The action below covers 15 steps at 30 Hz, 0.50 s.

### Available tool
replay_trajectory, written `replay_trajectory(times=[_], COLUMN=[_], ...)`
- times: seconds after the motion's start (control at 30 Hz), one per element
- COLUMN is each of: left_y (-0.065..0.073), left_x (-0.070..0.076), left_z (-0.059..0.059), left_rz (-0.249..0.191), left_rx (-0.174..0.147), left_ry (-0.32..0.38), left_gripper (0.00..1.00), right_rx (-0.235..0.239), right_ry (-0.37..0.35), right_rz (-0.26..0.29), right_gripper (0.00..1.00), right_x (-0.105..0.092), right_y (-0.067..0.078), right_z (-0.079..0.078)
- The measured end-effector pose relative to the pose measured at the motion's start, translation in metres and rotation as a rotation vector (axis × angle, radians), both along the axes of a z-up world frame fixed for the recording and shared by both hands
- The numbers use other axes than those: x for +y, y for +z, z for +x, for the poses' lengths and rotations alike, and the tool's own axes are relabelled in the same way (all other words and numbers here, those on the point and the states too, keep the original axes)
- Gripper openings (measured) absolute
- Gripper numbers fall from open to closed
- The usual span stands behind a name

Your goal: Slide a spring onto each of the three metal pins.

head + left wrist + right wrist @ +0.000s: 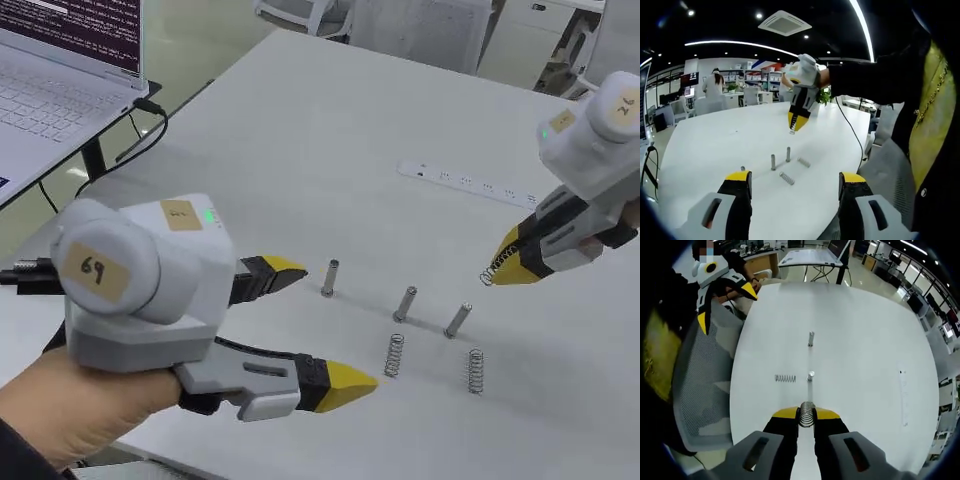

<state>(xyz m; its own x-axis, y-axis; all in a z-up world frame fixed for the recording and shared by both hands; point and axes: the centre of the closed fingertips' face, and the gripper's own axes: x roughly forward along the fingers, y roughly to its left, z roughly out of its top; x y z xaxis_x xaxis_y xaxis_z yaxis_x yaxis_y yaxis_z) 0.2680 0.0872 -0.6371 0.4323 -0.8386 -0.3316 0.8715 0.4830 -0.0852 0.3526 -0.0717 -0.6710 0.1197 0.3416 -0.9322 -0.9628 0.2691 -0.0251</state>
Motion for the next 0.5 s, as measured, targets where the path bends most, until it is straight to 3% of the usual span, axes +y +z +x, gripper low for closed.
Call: replay_trajectory(times=[0.2, 0.5], left_y=[-0.008, -0.0058], left_x=[0.0119, 0.0114], left_z=[0.0066, 0.0066], left_rz=[0.015, -0.009], left_rx=[0.01, 0.005], left_ry=[0.021, 0.012], left_gripper=[0.76, 0.92], right_rx=[0.008, 0.014], right_ry=[-0.014, -0.011], right_rz=[-0.002, -0.013], right_gripper=[0.08, 0.08], right_x=[-0.0025, -0.0022], right_y=[-0.0051, -0.0068], right_z=[0.0034, 0.0061])
